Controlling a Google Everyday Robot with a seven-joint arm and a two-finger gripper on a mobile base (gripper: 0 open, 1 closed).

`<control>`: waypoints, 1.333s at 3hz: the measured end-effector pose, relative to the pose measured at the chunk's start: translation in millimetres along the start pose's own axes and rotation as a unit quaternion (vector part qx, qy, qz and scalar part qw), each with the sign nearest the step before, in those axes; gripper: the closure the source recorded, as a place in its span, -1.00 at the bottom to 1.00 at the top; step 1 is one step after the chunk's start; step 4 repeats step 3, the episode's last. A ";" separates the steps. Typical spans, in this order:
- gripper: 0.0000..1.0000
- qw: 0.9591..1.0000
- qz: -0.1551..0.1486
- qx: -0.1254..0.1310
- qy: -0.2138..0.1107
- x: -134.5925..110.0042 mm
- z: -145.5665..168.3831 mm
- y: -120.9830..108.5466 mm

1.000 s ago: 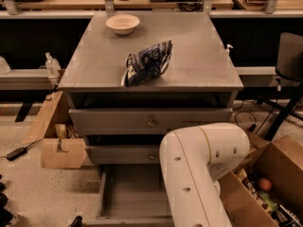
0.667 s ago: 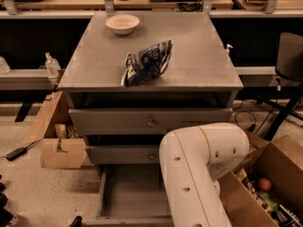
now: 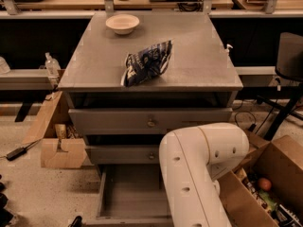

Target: Open bottom drawer

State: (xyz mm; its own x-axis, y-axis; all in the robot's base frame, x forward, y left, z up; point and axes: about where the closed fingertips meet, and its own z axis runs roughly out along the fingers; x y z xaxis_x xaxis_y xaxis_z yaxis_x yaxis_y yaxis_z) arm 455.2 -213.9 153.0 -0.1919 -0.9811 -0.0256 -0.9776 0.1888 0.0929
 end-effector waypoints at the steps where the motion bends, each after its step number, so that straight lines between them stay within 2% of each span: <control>1: -0.41 1.000 0.000 0.000 0.000 -0.1 0.0 -0.3; 2: -1.00 1.000 0.000 -0.001 0.000 -5.1 -0.9 -15.8; 4: -1.00 1.000 0.000 -0.001 0.000 -5.8 -1.1 -18.0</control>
Offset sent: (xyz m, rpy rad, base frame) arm 0.0003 0.0000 0.0000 0.0000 0.0000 0.0000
